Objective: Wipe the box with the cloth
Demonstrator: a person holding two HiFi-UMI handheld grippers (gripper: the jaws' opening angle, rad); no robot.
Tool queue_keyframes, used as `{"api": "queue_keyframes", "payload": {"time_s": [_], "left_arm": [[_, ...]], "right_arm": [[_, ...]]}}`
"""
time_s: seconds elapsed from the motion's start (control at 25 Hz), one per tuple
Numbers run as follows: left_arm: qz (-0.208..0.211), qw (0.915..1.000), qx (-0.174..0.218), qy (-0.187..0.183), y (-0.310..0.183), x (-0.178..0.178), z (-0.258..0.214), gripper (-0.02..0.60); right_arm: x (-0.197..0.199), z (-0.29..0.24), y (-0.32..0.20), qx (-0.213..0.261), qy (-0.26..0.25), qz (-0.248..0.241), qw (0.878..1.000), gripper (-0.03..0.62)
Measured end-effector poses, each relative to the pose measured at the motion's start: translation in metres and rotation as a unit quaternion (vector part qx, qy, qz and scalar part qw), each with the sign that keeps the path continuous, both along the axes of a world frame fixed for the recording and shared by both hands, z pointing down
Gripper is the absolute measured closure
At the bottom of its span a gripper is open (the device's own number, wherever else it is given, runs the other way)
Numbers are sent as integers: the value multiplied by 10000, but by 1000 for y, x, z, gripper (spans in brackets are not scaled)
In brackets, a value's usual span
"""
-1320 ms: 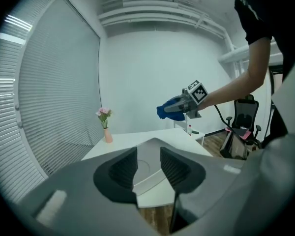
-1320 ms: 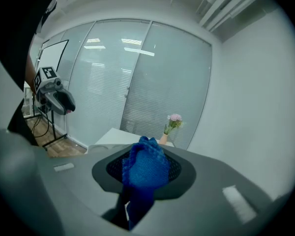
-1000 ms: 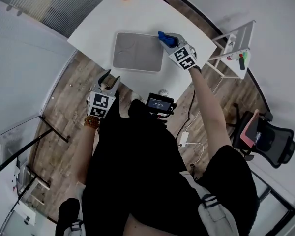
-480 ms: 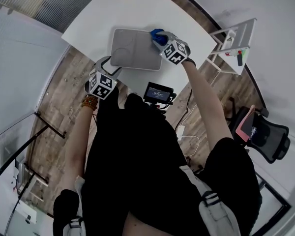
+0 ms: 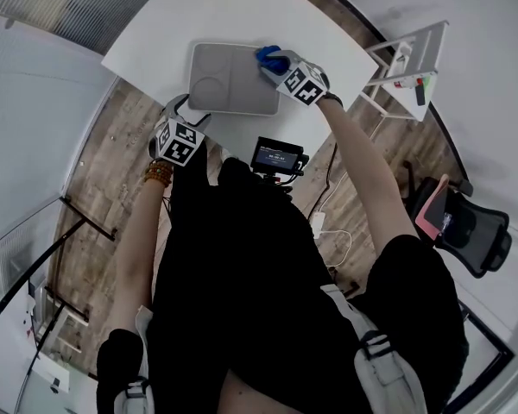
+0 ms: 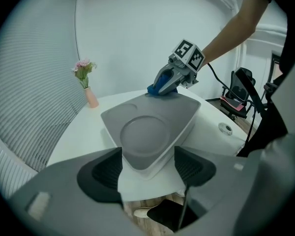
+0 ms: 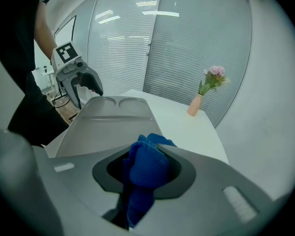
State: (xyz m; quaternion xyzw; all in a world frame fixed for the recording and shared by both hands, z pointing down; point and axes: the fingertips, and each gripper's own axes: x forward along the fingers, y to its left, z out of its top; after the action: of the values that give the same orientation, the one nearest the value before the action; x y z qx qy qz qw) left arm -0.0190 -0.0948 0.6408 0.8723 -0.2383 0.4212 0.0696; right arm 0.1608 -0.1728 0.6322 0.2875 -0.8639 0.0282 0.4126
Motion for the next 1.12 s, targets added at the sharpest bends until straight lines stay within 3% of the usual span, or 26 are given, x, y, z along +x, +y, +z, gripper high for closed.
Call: {"api": "queue_keyframes", "payload": {"time_s": [0.24, 1.12], "left_arm": [[-457, 9984, 49, 316, 0, 0, -6, 149], [-797, 9968, 51, 74, -8, 0, 2, 147]], "right_arm": [[-7, -2, 20, -25, -146, -22, 9999, 483], [-40, -3, 101, -408, -831, -320, 9952, 487]]}}
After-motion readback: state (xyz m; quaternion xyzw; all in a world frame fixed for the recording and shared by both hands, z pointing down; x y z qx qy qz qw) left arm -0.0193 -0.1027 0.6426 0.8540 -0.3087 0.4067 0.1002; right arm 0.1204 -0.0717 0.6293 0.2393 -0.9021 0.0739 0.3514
